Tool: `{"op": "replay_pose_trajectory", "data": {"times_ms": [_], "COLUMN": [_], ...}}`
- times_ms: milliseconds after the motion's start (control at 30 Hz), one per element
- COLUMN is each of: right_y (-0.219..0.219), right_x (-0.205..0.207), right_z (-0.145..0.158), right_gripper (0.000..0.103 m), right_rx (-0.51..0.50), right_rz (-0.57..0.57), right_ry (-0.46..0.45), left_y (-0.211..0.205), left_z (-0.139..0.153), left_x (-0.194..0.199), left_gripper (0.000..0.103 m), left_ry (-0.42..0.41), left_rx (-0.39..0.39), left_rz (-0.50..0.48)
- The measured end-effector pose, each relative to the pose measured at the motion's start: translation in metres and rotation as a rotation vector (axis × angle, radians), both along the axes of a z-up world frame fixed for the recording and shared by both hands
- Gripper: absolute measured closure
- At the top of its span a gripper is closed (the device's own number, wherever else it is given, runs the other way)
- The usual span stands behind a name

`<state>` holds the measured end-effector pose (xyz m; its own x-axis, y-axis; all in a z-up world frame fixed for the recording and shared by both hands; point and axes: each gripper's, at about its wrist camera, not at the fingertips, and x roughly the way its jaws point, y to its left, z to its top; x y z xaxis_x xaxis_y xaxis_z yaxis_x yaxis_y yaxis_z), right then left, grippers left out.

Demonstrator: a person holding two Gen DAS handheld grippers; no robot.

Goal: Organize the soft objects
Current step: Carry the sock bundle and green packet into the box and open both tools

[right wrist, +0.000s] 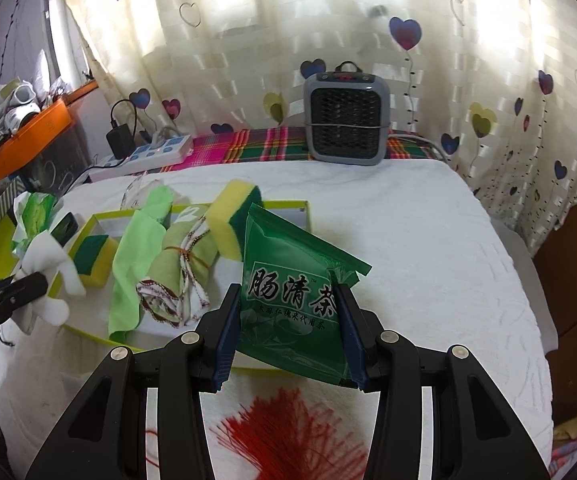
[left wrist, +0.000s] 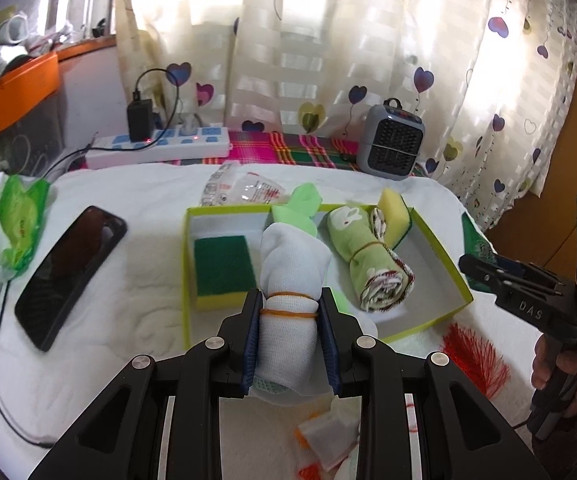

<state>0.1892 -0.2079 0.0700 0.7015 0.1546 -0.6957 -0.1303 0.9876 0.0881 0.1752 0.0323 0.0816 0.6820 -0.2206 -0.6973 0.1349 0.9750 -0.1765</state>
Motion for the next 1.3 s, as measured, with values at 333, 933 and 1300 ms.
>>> {"op": "replay_pose_trajectory", "data": {"times_ms": [333,933,1300], "right_y": [0.019,0.037,0.037], "right_x": [0.023,0.042,0.048], "right_z": [-0.014,-0.03,-0.039], "right_gripper": [0.056,0.056,0.056], "right_rx": [-0.009,-0.065,-0.058], "right_rz": [0.016,0.04,0.048], "right_ry": [0.04,0.07,0.09], "left_y": [-0.016,-0.022,-0.025], "left_z": [-0.009,-0.037,-0.044], "left_x": [0.03,0.063,0.068], "left_gripper": [0.077,0.077,0.077], "left_ry": [0.032,0.077,0.078], "left_rx": [0.019,0.081,0.115], "left_rz": [-0.022,0.002,0.003]}}
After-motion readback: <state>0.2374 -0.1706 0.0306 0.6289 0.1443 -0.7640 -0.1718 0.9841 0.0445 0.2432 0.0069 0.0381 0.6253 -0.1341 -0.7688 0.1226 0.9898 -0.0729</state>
